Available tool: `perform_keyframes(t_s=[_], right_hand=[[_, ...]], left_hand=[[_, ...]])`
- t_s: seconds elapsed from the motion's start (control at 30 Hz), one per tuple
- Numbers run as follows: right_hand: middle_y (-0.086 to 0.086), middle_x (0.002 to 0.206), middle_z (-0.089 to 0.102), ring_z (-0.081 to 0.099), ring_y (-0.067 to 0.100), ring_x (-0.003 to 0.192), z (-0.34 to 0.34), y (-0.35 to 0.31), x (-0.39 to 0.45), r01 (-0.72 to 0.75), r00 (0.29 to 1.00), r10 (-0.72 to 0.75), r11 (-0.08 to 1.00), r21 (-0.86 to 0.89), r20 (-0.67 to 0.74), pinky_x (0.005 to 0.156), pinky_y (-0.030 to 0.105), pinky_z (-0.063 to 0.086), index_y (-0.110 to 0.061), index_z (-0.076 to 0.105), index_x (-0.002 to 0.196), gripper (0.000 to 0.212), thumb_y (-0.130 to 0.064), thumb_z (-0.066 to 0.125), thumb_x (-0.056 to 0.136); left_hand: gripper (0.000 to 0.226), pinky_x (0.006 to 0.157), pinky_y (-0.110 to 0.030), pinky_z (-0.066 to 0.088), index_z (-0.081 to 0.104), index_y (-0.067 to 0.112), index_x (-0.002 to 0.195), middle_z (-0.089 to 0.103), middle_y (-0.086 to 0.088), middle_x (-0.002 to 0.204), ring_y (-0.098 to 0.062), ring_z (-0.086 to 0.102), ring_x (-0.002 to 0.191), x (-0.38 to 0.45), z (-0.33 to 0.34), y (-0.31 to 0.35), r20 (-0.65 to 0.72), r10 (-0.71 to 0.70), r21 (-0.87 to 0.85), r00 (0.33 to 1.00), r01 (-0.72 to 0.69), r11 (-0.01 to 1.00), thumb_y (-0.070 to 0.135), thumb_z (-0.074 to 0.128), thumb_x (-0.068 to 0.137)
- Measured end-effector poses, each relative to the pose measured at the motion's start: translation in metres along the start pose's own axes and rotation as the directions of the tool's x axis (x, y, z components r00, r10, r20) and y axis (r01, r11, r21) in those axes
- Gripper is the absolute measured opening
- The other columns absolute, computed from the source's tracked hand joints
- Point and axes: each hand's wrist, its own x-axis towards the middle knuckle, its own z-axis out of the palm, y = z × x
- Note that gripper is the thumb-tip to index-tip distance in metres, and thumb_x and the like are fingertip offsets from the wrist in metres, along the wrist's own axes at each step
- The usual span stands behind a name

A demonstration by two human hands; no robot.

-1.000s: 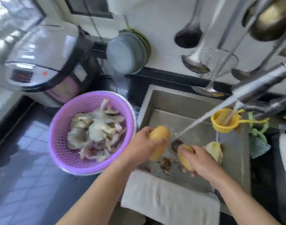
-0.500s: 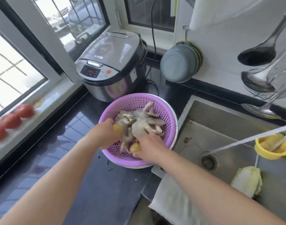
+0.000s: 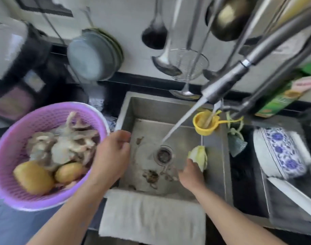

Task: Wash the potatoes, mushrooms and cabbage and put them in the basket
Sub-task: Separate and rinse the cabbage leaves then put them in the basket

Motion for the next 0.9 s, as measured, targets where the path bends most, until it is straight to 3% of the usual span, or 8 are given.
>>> perform_keyframes(t_s=[0.1, 0.17, 0.27, 0.37, 0.5, 0.63, 0.8, 0.9], right_hand=[[0.026, 0.151, 0.042, 0.049, 0.044, 0.133, 0.01, 0.037, 0.047, -0.214, 0.976, 0.216, 0.974, 0.075, -0.02, 0.104, 0.042, 0.044, -0.002, 0.024, 0.154, 0.074, -0.032, 0.059, 0.096], [0.024, 0.154, 0.037, 0.049, 0.045, 0.132, 0.021, 0.041, 0.075, -0.337, 0.934, 0.354, 0.915, 0.221, -0.043, 0.102, 0.043, 0.045, -0.007, 0.014, 0.159, 0.085, -0.031, 0.063, 0.093], [0.024, 0.144, 0.035, 0.05, 0.046, 0.121, 0.041, 0.035, 0.1, -0.448, 0.858, 0.503, 0.832, 0.328, -0.105, 0.096, 0.049, 0.047, -0.013, 0.014, 0.156, 0.093, -0.035, 0.072, 0.087], [0.021, 0.134, 0.037, 0.05, 0.043, 0.112, 0.056, 0.03, 0.108, -0.461, 0.828, 0.517, 0.848, 0.262, -0.216, 0.091, 0.052, 0.048, -0.017, 0.017, 0.152, 0.096, -0.034, 0.078, 0.079], [0.017, 0.134, 0.045, 0.056, 0.041, 0.114, 0.051, 0.024, 0.107, -0.365, 0.878, 0.445, 0.86, 0.355, -0.177, 0.085, 0.041, 0.048, -0.025, 0.025, 0.152, 0.093, -0.035, 0.078, 0.076], [0.003, 0.116, 0.067, 0.068, 0.025, 0.095, 0.034, -0.021, 0.091, -0.137, 0.989, 0.133, 0.722, 0.678, 0.059, 0.069, 0.034, 0.057, -0.03, 0.049, 0.131, 0.057, -0.034, 0.077, 0.081], [0.013, 0.111, 0.077, 0.073, 0.034, 0.104, 0.049, -0.081, 0.087, -0.385, 0.917, 0.009, 0.292, 0.876, 0.4, 0.093, 0.056, 0.058, -0.015, 0.067, 0.121, 0.04, -0.035, 0.071, 0.087], [0.017, 0.108, 0.077, 0.073, 0.035, 0.105, 0.056, -0.09, 0.081, -0.426, 0.891, -0.045, 0.258, 0.867, 0.451, 0.097, 0.056, 0.057, -0.011, 0.069, 0.117, 0.028, -0.027, 0.066, 0.094]], left_hand=[[0.026, 0.085, -0.036, 0.057, 0.071, 0.029, 0.102, 0.077, -0.001, 0.102, -0.021, 0.071, 0.086, 0.021, 0.085, 0.01, 0.306, -0.221, -0.227, 0.926, 0.296, 0.928, 0.027, 0.057, 0.08], [0.016, 0.074, -0.035, 0.055, 0.069, 0.024, 0.103, 0.074, -0.007, 0.1, -0.024, 0.068, 0.081, 0.033, 0.126, 0.0, 0.436, -0.374, -0.246, 0.818, 0.509, 0.825, 0.02, 0.058, 0.09], [0.015, 0.07, -0.034, 0.052, 0.064, 0.014, 0.111, 0.069, -0.013, 0.107, -0.026, 0.064, 0.083, 0.045, 0.16, -0.024, 0.505, -0.579, -0.242, 0.64, 0.749, 0.616, 0.012, 0.052, 0.102], [0.02, 0.078, -0.037, 0.055, 0.061, 0.009, 0.12, 0.068, -0.014, 0.112, -0.026, 0.063, 0.086, 0.05, 0.179, -0.051, 0.498, -0.646, -0.246, 0.578, 0.809, 0.534, 0.016, 0.052, 0.103], [0.019, 0.069, -0.032, 0.053, 0.066, 0.009, 0.113, 0.066, -0.009, 0.102, -0.025, 0.061, 0.083, 0.056, 0.196, -0.065, 0.537, -0.636, -0.276, 0.554, 0.828, 0.488, 0.022, 0.056, 0.102], [0.027, 0.093, -0.044, 0.052, 0.069, 0.015, 0.099, 0.065, -0.007, 0.1, -0.03, 0.06, 0.093, 0.061, 0.197, -0.066, 0.628, -0.55, -0.389, 0.55, 0.834, 0.39, 0.04, 0.059, 0.1], [0.064, 0.096, -0.061, 0.055, 0.07, 0.018, 0.127, 0.076, -0.02, 0.116, -0.041, 0.071, 0.11, 0.075, 0.186, -0.075, 0.773, -0.397, -0.5, 0.494, 0.861, 0.097, 0.071, 0.055, 0.093], [0.052, 0.088, -0.055, 0.057, 0.072, 0.015, 0.123, 0.078, -0.02, 0.108, -0.037, 0.073, 0.101, 0.079, 0.175, -0.084, 0.755, -0.419, -0.555, 0.504, 0.832, 0.002, 0.058, 0.059, 0.098]])
